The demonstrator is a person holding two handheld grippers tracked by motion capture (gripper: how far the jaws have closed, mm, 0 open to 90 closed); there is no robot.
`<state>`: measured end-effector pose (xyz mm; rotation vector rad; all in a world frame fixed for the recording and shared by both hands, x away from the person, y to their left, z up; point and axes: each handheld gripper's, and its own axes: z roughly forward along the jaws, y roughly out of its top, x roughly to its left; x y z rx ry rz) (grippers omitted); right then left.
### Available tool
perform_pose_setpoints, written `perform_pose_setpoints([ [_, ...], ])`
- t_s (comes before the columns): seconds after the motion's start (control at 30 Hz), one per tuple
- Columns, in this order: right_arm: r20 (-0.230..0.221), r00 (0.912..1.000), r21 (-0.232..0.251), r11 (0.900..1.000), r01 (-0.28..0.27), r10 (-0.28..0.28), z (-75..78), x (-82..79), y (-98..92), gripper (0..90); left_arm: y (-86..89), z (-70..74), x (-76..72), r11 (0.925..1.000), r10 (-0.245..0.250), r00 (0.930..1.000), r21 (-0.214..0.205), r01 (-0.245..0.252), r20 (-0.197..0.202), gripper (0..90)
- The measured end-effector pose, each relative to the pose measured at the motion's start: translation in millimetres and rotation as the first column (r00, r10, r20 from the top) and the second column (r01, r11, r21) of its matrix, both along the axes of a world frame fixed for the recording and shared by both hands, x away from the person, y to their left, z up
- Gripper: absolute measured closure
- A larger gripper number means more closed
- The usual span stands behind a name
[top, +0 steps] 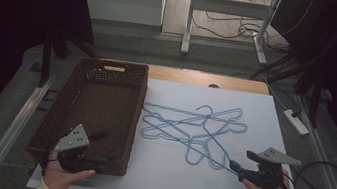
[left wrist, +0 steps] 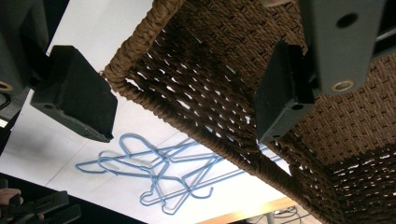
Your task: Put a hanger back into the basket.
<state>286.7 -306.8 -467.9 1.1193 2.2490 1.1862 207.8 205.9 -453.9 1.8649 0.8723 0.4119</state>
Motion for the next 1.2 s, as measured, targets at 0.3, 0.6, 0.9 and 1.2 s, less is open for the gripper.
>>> perform_pose_setpoints([
  [0.3, -0.066, 0.9978, -0.067, 0.9976, -0.012, 0.008, 4.4, 16.5, 31.1, 23.9, -1.1, 1.2, 0.3, 1.0, -0.009, 0.9999, -0.004, 0.009, -0.006, 22.5],
  [0.6, -0.184, 0.9828, -0.184, 0.9827, -0.025, -0.009, 0.4, 45.4, 70.7, 32.4, -1.6, 0.6, 0.9, 0.9999, -0.01, 0.9999, -0.005, 0.01, -0.013, 22.2],
  [0.9, -0.269, 0.9605, -0.274, 0.9616, -0.004, -0.072, -18.1, 72.0, 93.3, 47.4, -2.3, 1.0, 1.0, 0.9999, -0.01, 0.9999, 0.0, 0.01, -0.013, 22.4],
  [1.2, -0.303, 0.9486, -0.332, 0.9432, -0.015, -0.091, -30.8, 83.6, 106.0, 60.8, -4.5, 1.9, 0.9, 0.9998, -0.016, 0.9998, 0.007, 0.016, -0.012, 22.5],
])
